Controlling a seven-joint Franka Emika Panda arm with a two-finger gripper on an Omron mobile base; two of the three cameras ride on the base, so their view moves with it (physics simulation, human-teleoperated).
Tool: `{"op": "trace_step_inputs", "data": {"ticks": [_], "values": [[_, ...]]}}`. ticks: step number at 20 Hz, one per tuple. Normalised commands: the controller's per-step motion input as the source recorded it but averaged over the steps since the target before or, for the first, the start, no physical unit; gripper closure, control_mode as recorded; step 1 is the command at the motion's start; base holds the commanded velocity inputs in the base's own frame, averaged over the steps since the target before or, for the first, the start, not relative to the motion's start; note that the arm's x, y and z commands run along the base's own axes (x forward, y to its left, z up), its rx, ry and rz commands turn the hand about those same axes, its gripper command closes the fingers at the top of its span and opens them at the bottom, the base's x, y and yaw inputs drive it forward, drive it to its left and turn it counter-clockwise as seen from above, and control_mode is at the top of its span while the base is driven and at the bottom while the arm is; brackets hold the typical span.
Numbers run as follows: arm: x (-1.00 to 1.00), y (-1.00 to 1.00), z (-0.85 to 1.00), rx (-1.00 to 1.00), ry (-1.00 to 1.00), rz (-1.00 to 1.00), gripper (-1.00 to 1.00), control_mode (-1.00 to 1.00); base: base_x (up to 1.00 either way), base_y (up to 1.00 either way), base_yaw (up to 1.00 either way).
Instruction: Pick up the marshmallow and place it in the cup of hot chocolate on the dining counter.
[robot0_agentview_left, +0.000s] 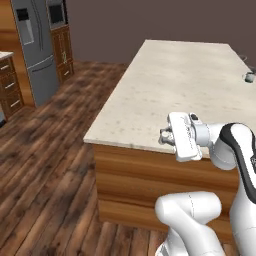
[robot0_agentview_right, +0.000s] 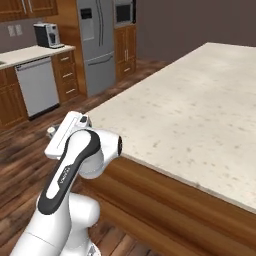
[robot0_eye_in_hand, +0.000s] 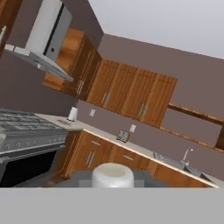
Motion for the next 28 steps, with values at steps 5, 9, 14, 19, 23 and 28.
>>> {"op": "trace_step_inputs", "data": {"ticks": [5,9,14,19,23,28], "values": [[0.0,0.0,0.0,0.0,0.0,0.0,1.0,1.0,-0.63,-1.0,0.37],[0.0,0.0,0.0,0.0,0.0,0.0,1.0,1.0,-0.67,-1.0,0.36],[0.0,0.0,0.0,0.0,0.0,0.0,1.0,1.0,-0.7,-1.0,0.35],[0.0,0.0,0.0,0.0,0.0,0.0,1.0,1.0,-0.64,-1.0,0.44],[0.0,0.0,0.0,0.0,0.0,0.0,1.0,1.0,-0.4,-1.0,0.56],[0.0,0.0,0.0,0.0,0.0,0.0,1.0,1.0,-0.19,-0.99,0.58]]}}
